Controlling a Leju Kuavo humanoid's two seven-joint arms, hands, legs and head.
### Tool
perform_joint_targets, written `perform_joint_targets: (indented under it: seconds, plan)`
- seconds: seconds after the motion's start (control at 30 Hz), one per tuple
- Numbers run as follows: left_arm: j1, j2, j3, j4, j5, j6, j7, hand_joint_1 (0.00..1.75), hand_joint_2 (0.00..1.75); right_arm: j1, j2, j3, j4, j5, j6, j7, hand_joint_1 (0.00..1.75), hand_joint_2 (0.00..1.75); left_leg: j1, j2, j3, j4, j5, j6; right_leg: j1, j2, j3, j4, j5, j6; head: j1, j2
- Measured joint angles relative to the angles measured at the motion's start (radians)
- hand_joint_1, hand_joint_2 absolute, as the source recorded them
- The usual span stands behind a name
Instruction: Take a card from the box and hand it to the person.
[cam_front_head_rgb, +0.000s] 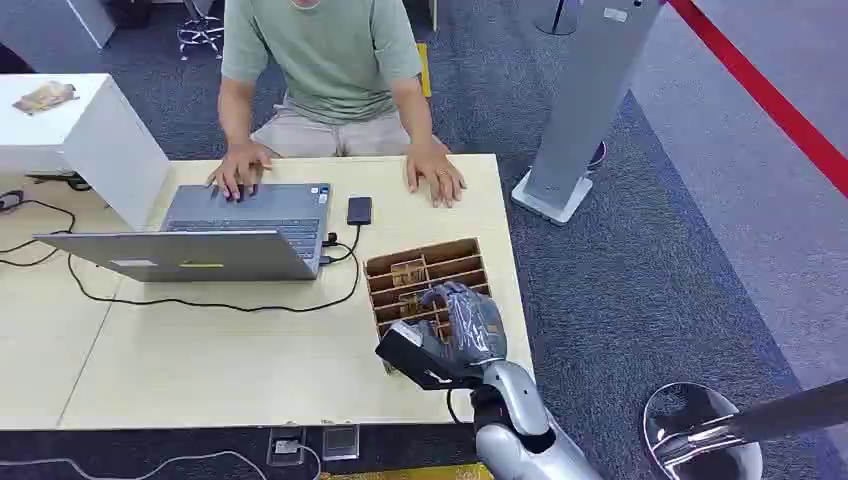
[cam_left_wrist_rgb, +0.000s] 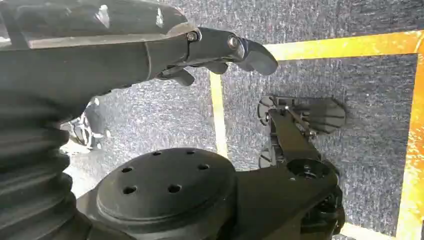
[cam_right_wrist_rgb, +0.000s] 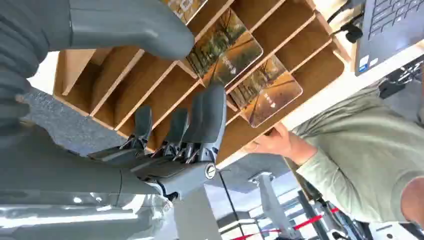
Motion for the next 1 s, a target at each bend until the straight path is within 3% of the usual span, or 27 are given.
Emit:
perform_joint_targets:
  seconds: [0.1,0.4,0.67,0.8,1.0]
  plan:
    - [0.0,0.0,0.0,0.0,0.0,0.0,0.003,0.0,1.75,0.005,0.0,0.0,0.0,-0.009,0.011,0.003,0.94,1.75,0.0,0.0,0.0,0.0,0.0,0.0,0.0,0.0,0.0,0.0,0.0,0.0,0.0,0.0]
    - [0.0,0.0,0.0,0.0,-0.016,0.001,0.008,0.0,1.75,0.026,0.003,0.001,0.024,-0.018,0.032,0.096,0.8,1.75,0.0,0.0,0.0,0.0,0.0,0.0,0.0,0.0,0.0,0.0,0.0,0.0,0.0,0.0]
    - [0.0,-0.001,-0.001,0.0,-0.027,-0.003,0.008,0.0,1.75,0.032,0.006,0.001,0.029,-0.015,0.042,0.116,0.87,1.75,0.0,0.0,0.0,0.0,0.0,0.0,0.0,0.0,0.0,0.0,0.0,0.0,0.0,0.0]
    - [0.0,-0.001,-0.002,0.0,-0.034,-0.003,0.008,0.0,1.75,0.031,0.006,0.001,0.03,-0.017,0.043,0.122,0.99,1.75,0.0,0.0,0.001,0.0,0.0,0.0,0.0,0.0,0.0,0.0,0.0,0.0,0.0,0.0]
    - [0.0,-0.001,-0.002,0.0,-0.035,-0.008,0.008,0.0,1.75,0.032,0.006,0.001,0.033,-0.019,0.043,0.124,0.98,1.75,0.0,0.0,0.001,0.0,0.0,0.0,0.0,0.0,0.0,0.0,0.0,0.0,0.001,0.0]
